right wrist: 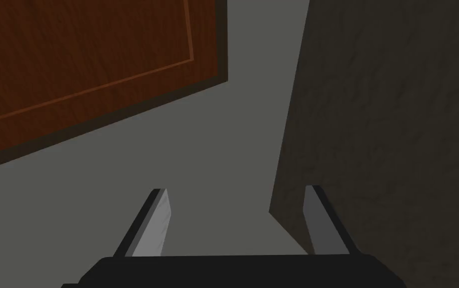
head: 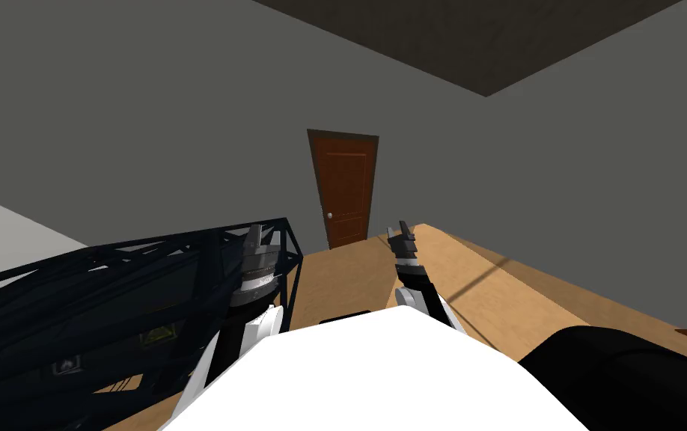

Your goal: Pull the door open

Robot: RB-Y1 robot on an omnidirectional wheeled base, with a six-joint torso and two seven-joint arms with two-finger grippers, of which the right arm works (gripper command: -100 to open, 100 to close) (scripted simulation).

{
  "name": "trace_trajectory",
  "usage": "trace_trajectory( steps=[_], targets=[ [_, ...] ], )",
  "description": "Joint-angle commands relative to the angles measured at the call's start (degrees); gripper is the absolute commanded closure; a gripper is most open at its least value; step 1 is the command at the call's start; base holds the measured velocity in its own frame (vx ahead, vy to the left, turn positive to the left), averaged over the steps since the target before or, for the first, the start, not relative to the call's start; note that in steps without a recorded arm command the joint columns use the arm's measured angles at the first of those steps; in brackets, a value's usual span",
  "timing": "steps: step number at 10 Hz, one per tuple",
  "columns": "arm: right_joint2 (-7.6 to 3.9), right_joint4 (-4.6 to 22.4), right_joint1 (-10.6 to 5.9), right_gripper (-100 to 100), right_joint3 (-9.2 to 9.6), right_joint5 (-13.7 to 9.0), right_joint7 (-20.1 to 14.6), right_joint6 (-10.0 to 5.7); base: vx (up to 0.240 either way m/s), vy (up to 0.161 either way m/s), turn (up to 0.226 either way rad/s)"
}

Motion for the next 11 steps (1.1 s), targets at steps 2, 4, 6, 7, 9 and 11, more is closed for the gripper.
trace_trajectory(
  steps=[2, 4, 6, 7, 9, 11],
  targets=[
    [-1.22, 3.1, -0.8, -100, 0.09, -2.1, -2.1, -1.18, 0.115, 0.013, 0.149],
    [-2.13, 5.8, -1.52, -100, 0.16, -3.9, -4.1, -2.23, 0.152, 0.022, 0.134],
    [-2.86, 8.2, -2.15, -100, 0.23, -5.5, -5.8, -3.17, 0.126, 0.001, 0.144],
    [-3.11, 9.2, -2.41, -100, 0.26, -6.2, -6.5, -3.54, 0.124, 0.007, 0.128],
    [-3.86, 12.1, -3.18, -100, 0.34, -8.1, -8.5, -4.68, 0.137, 0.027, 0.15],
    [-4.35, 14.3, -3.76, -100, 0.41, -9.6, -10.1, -5.53, 0.102, 0.004, 0.111]
  ],
)
